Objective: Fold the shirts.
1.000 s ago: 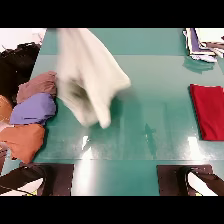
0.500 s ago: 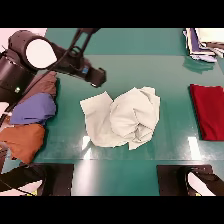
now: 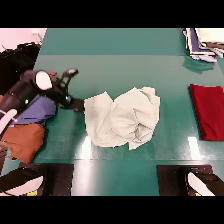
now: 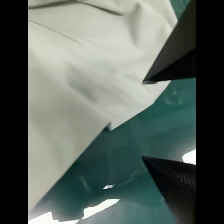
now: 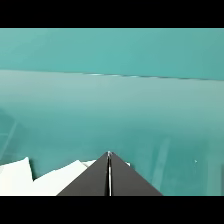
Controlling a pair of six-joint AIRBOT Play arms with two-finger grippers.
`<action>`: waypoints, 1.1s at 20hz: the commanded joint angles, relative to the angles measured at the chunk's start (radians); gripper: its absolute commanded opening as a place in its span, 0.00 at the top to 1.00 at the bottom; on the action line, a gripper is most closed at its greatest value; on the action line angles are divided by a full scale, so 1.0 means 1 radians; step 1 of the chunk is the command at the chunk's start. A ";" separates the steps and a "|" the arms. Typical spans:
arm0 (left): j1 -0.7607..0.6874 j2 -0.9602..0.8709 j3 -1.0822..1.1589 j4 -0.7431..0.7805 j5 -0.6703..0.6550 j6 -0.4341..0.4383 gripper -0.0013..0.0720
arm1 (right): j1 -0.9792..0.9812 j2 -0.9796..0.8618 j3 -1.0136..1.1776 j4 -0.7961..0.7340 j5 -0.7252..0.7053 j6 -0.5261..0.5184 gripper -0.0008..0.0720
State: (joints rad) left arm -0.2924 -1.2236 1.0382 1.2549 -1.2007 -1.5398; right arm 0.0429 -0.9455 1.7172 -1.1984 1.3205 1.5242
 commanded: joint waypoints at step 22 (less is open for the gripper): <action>0.253 0.057 -0.097 -0.319 0.248 0.127 0.94 | 0.000 -0.143 -0.095 -0.005 0.193 0.001 0.96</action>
State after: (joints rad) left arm -0.1410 -1.1667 0.8284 0.8768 -0.9329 -1.4139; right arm 0.0429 -1.0515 1.6848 -1.2026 1.4288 1.5242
